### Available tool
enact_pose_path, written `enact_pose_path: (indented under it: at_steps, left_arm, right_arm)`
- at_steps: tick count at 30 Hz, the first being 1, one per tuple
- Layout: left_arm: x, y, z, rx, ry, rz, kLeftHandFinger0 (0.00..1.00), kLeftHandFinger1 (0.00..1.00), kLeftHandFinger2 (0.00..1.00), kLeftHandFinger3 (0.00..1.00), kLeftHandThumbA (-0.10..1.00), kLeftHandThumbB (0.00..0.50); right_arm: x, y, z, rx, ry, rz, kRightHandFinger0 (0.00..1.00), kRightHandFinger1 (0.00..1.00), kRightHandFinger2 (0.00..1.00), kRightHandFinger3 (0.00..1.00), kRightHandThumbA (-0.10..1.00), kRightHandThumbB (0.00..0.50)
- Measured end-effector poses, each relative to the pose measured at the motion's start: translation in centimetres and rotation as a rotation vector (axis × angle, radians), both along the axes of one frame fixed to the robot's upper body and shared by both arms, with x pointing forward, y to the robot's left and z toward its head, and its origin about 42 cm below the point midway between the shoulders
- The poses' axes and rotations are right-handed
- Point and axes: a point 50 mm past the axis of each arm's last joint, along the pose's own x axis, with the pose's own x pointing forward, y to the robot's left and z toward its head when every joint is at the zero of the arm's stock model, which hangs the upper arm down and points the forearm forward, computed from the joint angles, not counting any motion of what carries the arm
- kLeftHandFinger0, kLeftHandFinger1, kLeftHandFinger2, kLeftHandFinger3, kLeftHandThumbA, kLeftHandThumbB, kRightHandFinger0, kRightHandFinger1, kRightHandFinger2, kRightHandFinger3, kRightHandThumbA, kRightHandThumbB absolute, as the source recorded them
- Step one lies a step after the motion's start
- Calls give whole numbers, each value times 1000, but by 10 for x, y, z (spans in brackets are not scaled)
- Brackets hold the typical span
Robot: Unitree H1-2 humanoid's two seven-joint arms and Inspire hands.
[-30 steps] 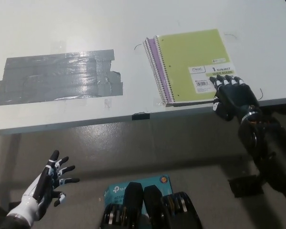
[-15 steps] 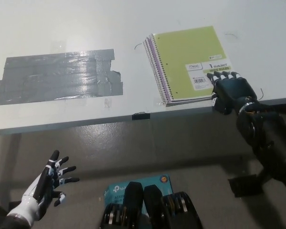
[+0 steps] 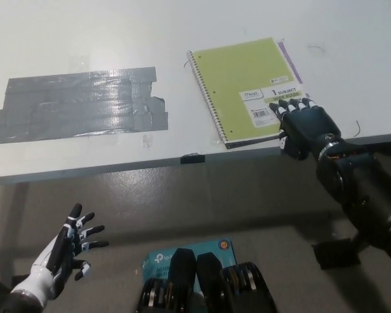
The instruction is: The robot uses its right hand to align two notebooks stacked together until they are fully overlapped
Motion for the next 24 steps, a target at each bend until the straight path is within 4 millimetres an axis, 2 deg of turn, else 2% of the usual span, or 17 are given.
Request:
enact_pose_path:
  at_steps: [1,4,7,8,10,13,15,16,18,20,21,24]
  left_arm:
    - [0,0,0,0,0,0,714,787,884,1000,1000,408]
    - [1,0,1,1,-1,-1,716,776,886,1000,1000,415]
    - [1,0,1,1,-2,-1,682,757,880,1000,1000,424]
    - [1,0,1,1,-2,-1,678,762,876,1000,1000,408]
    - [1,0,1,1,-2,-1,599,715,867,1000,1000,412]
    - [0,0,1,1,-2,0,549,705,872,1000,1000,412]
    - [0,0,1,1,-1,0,556,711,876,1000,1000,449]
    - [0,0,0,1,-1,0,661,762,889,1000,1000,438]
    - [-1,0,0,1,0,1,718,797,902,1000,1000,434]
    - [-1,0,-1,0,2,3,718,792,900,1000,1000,433]
    - [-2,1,-1,0,3,3,714,786,881,1000,1000,455]
    - [-3,0,-2,-2,5,4,696,764,881,1000,1000,449]
  right_arm:
    - [0,0,0,-1,-1,3,1000,1000,1000,1000,1000,322]
    - [0,-2,0,-7,-8,7,1000,1000,1000,1000,1000,329]
    - [0,-3,0,-14,-13,4,1000,1000,1000,1000,1000,364]
    - [0,-3,0,-16,-15,2,1000,1000,1000,1000,1000,388]
    - [0,-5,0,-21,-20,-13,1000,1000,1000,1000,1000,386]
    - [0,-7,0,-19,-24,-39,1000,1000,1000,1000,1000,365]
    - [0,-8,0,-14,-25,-57,1000,1000,1000,1000,1000,377]
    - [-1,-9,0,-12,-25,-68,1000,1000,1000,1000,1000,384]
    - [-3,-10,0,-5,-23,-91,1000,1000,1000,1000,1000,401]
    - [-4,-9,0,-3,-17,-113,1000,1000,1000,1000,1000,401]
    - [-4,-8,0,-3,-14,-122,1000,1000,1000,1000,1000,401]
    - [-4,-7,1,1,-6,-150,1000,1000,1000,1000,1000,405]
